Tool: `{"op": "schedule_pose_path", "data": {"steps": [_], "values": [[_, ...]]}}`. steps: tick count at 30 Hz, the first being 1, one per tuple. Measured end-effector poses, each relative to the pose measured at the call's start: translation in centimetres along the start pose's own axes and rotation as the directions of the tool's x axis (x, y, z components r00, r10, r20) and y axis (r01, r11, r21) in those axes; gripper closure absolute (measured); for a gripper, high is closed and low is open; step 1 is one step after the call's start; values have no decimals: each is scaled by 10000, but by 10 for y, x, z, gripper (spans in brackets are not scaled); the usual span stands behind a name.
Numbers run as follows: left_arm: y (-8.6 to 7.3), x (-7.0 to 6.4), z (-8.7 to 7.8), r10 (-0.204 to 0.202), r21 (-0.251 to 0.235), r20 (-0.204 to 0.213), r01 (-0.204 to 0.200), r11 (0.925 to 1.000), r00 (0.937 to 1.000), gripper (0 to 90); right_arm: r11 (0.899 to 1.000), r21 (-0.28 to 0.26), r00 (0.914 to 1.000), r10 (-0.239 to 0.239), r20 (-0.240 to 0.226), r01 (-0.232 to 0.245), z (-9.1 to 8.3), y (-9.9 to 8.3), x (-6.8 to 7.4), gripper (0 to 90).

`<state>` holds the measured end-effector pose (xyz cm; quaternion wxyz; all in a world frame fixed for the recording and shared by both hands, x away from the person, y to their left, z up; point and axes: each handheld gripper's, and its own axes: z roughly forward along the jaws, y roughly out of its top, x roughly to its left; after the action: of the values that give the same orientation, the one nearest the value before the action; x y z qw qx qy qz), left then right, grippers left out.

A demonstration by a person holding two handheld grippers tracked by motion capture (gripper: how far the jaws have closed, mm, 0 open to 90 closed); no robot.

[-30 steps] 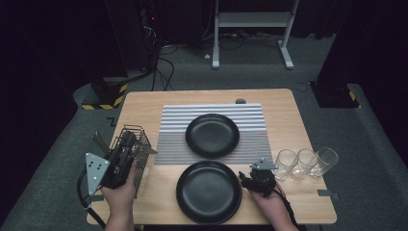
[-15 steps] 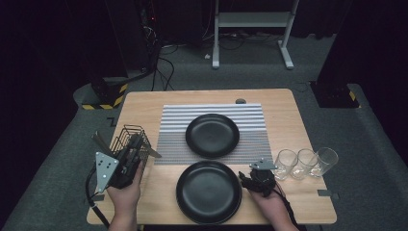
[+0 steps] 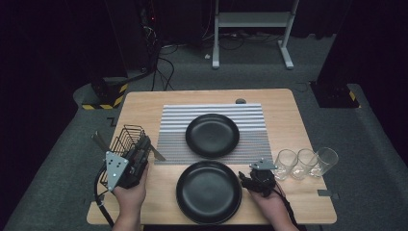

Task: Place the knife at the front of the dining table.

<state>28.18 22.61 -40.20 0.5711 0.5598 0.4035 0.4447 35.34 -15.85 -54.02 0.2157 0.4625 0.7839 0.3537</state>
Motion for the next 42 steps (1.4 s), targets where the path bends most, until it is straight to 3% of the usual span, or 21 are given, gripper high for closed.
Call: {"op": "schedule_pose_path", "data": {"steps": [11,23,28,32,42], "values": [[-10,-9,10,152,431,70,-155,9989,9999,829,10000,-1,10000,1,-2,-1,0,0,0,364],[-21,-9,21,118,862,134,-129,9962,9998,829,10000,0,10000,-1,1,1,0,0,0,364],[-26,-6,23,0,1050,-160,17,9945,9999,829,10000,-2,10000,0,8,0,0,0,0,363],[-27,-7,24,204,1096,-285,-171,9938,9994,829,10000,-5,10000,-10,6,10,0,0,0,364],[-29,-13,34,330,1148,-301,-294,9930,9990,829,10000,-12,10000,-46,-32,46,0,0,0,364]]}}
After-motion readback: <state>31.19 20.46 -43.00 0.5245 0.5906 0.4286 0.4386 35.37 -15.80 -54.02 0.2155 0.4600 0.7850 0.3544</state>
